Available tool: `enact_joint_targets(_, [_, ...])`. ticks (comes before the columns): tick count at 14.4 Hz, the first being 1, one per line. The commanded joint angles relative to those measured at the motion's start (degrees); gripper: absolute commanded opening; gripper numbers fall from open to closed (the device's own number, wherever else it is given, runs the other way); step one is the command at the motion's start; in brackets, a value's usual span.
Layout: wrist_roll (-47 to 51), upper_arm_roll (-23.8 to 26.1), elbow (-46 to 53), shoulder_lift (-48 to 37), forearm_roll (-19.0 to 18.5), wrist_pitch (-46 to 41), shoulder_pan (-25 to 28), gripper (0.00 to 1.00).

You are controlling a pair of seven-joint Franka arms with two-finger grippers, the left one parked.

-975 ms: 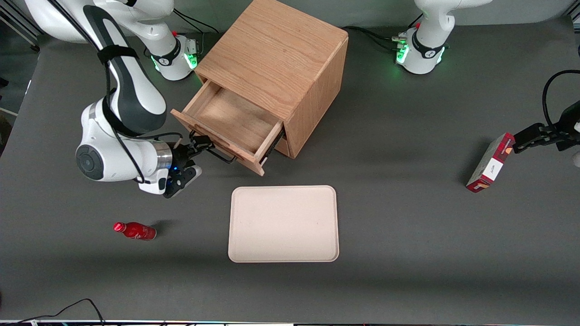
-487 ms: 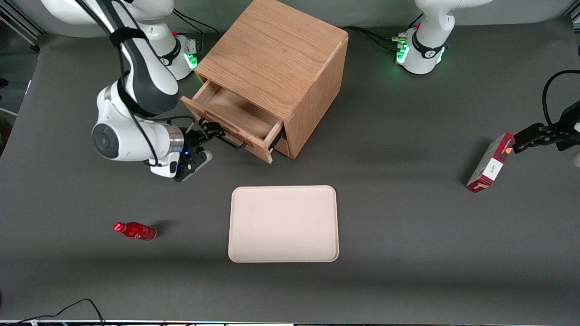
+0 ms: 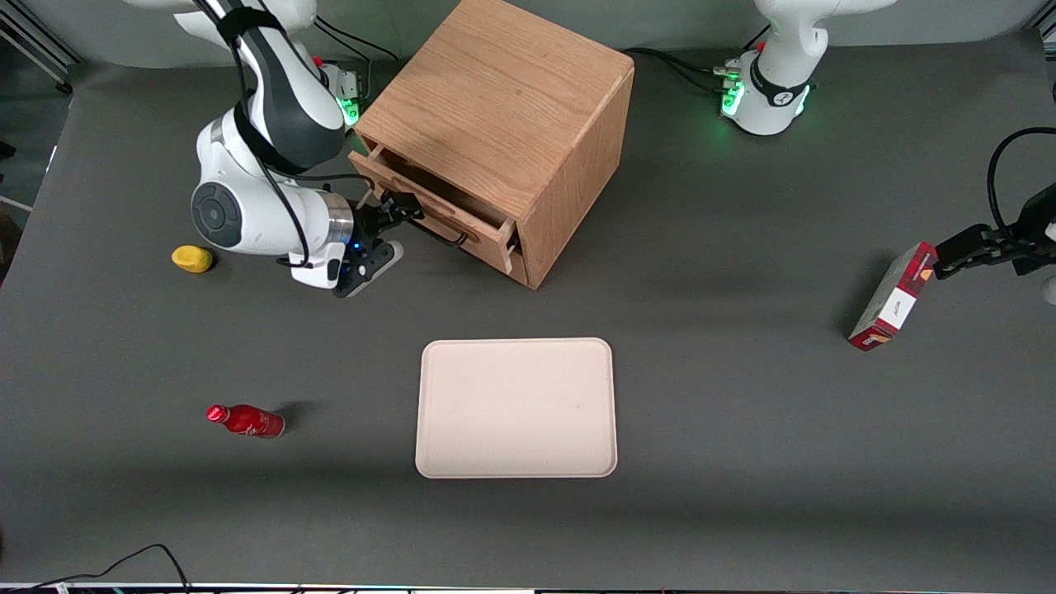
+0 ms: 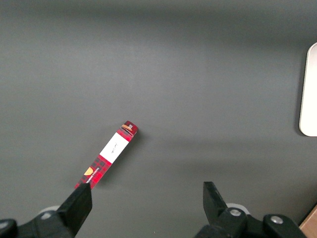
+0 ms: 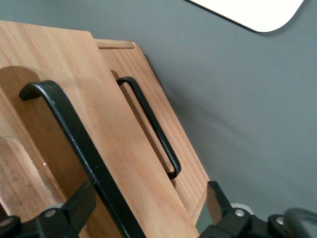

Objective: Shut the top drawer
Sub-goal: 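Push the drawer front with the right gripper into the cabinet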

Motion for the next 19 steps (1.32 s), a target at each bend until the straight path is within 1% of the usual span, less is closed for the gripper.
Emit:
enact_joint_targets(1, [1.34,2.08,-5.72,-5.11,3.42,2.6,-0.24,1.0])
enact_joint_targets(6, [3.19,3.67,-5.82,-5.29,3.42,2.78,-0.24,1.0])
enact_joint_targets(13, [3.28,3.67,-4.59,-5.12,3.33,2.08,-0.42,1.0])
enact_joint_targets(16, [3.28,2.97,0.49,-4.59,2.37,-1.25,-0.6,1.0])
enact_joint_targets(19, [3.37,2.7,8.22,-4.07,-2.36,-7.83,-0.77,1.0])
